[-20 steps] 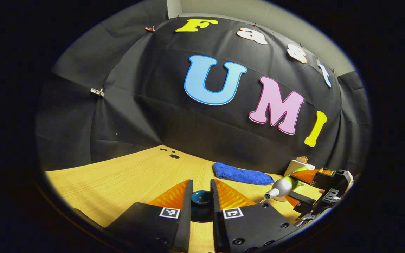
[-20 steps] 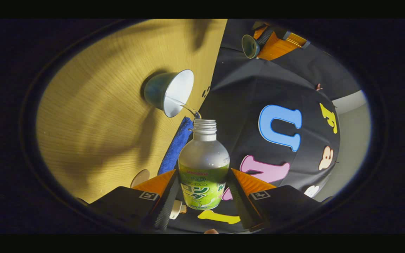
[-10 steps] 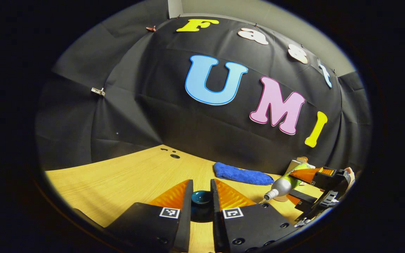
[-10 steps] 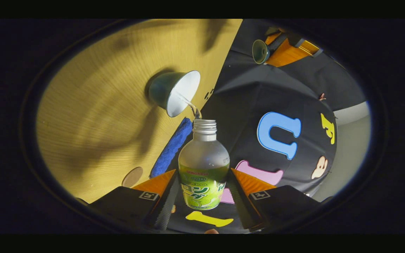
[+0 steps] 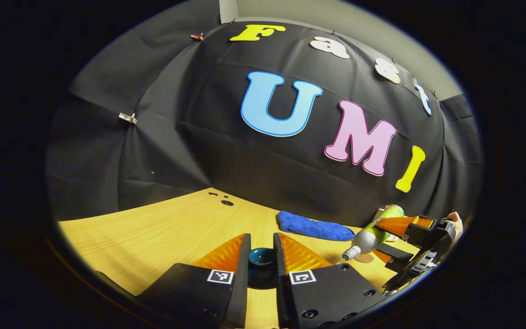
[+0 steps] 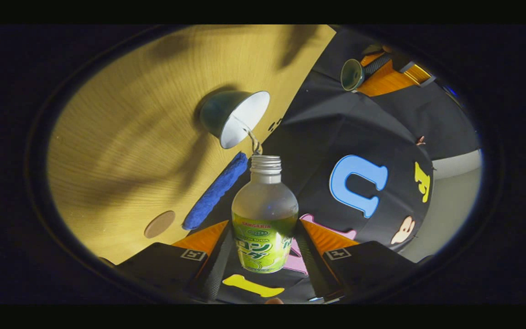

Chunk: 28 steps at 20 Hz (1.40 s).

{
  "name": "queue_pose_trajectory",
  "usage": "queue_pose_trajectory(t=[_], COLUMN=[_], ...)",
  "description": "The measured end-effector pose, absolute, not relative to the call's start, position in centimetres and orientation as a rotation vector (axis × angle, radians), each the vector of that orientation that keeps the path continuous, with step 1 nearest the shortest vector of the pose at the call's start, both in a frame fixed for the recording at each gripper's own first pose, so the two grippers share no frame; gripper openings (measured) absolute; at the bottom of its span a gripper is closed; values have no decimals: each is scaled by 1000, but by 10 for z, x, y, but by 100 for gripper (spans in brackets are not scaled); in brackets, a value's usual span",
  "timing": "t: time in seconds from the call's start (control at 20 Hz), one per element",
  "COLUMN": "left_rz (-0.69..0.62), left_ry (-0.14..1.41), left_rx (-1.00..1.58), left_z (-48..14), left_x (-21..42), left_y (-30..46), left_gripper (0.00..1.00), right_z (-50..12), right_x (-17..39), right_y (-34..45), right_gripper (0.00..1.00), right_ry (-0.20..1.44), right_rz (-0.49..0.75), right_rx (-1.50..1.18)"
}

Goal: Open the teacup lid with one hand, grasp the water bottle and pour water into the teacup with the other hand; after pouring, place the water bottle on the coaster and then close the teacup lid.

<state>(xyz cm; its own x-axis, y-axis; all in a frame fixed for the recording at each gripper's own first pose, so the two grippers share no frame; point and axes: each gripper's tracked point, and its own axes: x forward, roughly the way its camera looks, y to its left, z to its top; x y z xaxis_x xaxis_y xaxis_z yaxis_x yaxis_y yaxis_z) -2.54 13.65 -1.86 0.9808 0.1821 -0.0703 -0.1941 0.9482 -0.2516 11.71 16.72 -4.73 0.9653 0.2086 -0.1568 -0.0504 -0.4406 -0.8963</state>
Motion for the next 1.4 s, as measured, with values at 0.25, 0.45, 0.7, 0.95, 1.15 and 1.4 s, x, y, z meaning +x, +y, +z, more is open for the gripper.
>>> queue_pose_trajectory(t=[0.25, 0.45, 0.7, 0.95, 1.15, 1.4], left_rz=[192, 194, 199, 194, 196, 207], left_ry=[46, 46, 47, 49, 44, 35], left_rx=[-263, -267, -267, -270, -272, -274], left_z=[-20, -19, -19, -19, -18, -15], left_x=[-26, -26, -27, -27, -27, -29], left_y=[138, 138, 140, 140, 140, 144], left_gripper=[30, 30, 30, 30, 30, 30], right_z=[-41, -32, -25, -21, -17, -39], right_x=[110, 113, 114, 107, 107, 107], right_y=[173, 179, 180, 185, 191, 180], right_gripper=[79, 78, 79, 79, 78, 82], right_ry=[-182, -243, -304, -386, -393, -184], right_rz=[283, 268, 234, 203, 205, 297], right_rx=[-2070, -2122, -2173, -2220, -2194, -1826])
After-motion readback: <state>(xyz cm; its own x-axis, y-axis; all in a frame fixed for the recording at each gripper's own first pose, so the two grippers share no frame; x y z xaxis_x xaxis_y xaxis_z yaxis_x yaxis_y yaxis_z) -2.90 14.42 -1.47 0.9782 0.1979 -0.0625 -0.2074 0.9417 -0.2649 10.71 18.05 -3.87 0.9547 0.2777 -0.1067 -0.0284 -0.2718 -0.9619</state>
